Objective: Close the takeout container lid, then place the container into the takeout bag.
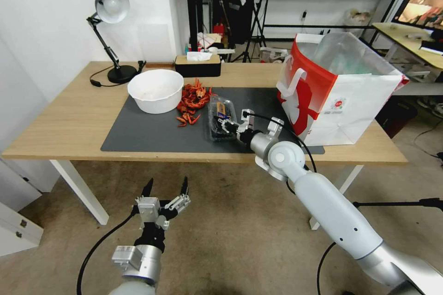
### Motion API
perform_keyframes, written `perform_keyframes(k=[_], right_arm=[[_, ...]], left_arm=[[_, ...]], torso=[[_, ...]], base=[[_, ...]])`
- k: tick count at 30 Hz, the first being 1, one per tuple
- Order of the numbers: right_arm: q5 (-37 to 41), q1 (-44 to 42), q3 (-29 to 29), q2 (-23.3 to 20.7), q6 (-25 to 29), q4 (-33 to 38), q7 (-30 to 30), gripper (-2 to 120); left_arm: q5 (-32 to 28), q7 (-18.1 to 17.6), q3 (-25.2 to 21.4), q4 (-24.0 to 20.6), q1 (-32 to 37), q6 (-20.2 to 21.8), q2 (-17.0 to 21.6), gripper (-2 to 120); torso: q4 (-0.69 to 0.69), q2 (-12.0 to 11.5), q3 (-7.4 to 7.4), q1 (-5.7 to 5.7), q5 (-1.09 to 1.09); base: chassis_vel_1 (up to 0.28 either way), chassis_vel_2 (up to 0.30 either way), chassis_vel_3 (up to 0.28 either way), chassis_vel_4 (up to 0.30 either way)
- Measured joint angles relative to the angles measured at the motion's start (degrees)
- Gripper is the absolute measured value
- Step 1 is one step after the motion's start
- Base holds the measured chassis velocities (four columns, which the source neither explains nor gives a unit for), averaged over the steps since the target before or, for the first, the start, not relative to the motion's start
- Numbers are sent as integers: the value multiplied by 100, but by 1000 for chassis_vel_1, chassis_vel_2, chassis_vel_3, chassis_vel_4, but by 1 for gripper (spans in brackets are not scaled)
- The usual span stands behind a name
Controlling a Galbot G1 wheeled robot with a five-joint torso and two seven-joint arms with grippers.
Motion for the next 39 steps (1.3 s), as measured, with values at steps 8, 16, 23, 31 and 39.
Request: perform_keyframes(k=[8,16,23,31,39], right_arm=[[-3,-25,38,-83,-106,64,47,0],[14,-31,36,-120,-158,99,85,0],[7,-25,18,-134,-230,130,161,0],[-2,-8,-14,-140,-267,184,227,0],[5,-1,-33,-144,-284,174,209,0]], left_arm=[[-1096,-177,25,-169,-477,318,253,100],[-2559,-368,24,-217,-1313,741,715,100],[-4474,211,100,215,-2567,1172,1713,100],[-5580,301,372,754,-3600,1708,1950,100],[-6057,273,751,1159,-4465,1964,1941,100]], torso=[[0,0,0,0,0],[0,0,0,0,0],[0,0,0,0,0],[0,0,0,0,-1],[-1,0,0,0,0]], base=[[0,0,0,0],[0,0,0,0],[0,0,0,0],[0,0,0,0],[0,0,0,0]])
